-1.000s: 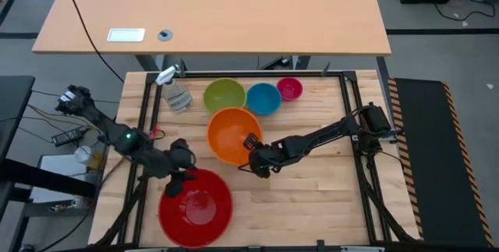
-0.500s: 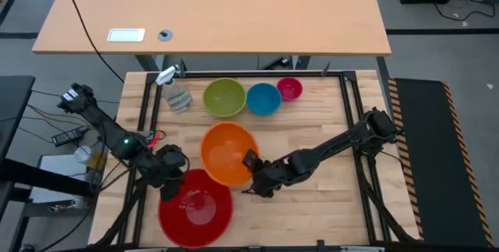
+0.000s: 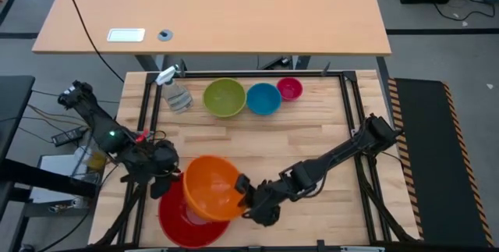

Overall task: Nest bowls inside each other
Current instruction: Stack the orange bowl on top of the red bowl, then stack the green bowl on top of the orange bowl

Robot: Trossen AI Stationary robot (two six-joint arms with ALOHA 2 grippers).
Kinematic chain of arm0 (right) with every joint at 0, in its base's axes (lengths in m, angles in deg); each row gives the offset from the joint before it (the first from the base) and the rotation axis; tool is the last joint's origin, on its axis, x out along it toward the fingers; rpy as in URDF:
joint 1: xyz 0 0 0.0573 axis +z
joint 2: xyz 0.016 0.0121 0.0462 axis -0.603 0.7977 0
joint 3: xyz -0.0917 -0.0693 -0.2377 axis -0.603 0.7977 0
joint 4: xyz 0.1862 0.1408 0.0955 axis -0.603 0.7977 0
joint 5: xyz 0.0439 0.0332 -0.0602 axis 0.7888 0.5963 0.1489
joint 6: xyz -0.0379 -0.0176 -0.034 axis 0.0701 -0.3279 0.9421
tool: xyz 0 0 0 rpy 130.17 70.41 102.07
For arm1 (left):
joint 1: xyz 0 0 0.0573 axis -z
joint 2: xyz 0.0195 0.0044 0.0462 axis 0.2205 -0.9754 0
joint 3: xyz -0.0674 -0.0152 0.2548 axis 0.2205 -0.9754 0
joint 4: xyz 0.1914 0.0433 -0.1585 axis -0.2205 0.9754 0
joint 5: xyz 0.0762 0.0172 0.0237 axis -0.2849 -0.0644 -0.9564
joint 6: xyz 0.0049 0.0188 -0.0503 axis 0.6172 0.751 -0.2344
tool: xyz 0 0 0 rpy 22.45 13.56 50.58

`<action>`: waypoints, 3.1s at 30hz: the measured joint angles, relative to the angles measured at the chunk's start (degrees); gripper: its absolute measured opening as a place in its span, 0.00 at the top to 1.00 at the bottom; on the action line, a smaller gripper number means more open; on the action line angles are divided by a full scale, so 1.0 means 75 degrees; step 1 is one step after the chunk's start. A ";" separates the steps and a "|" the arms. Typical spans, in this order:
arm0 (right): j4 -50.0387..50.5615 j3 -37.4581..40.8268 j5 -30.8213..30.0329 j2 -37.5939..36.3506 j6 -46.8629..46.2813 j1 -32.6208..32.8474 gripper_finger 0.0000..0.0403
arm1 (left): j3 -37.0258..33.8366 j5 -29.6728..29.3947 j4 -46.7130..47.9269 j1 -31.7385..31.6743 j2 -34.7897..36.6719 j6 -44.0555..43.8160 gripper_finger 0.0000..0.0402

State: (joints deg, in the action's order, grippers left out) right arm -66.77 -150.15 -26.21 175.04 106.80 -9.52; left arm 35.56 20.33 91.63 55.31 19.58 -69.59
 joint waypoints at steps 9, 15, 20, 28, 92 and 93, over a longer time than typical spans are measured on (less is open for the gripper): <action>-0.1549 -0.0003 0.1621 0.0275 -0.0419 0.0067 0.93 | 0.0823 -0.1928 0.0789 -0.0037 0.0300 0.1421 0.64; -0.2221 -0.0003 0.1793 0.1032 -0.0367 -0.0138 0.93 | 0.0832 -0.2024 0.0698 -0.0221 0.0502 0.1374 0.64; -0.2689 0.0003 0.1355 0.1647 -0.0170 -0.0371 0.93 | 0.0832 -0.2040 0.0583 -0.0275 0.0475 0.1361 0.64; -0.2216 0.0003 0.0659 0.1808 -0.0756 -0.0603 0.90 | 0.0832 -0.1998 0.0504 -0.0271 0.0470 0.1115 0.64; -0.1918 0.3123 0.1444 -0.0845 -0.1624 -0.5536 0.48 | 0.0205 -0.4626 -0.0437 -0.1037 -0.0790 0.1625 0.64; -0.1932 0.3026 0.1452 -0.0723 -0.1532 -0.5589 0.46 | 0.0205 -0.4596 -0.0522 -0.1041 -0.0788 0.1625 0.64</action>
State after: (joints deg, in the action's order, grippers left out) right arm -81.25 -127.46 -15.32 169.62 95.31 -51.43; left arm 37.10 -14.13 87.72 47.50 13.67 -57.40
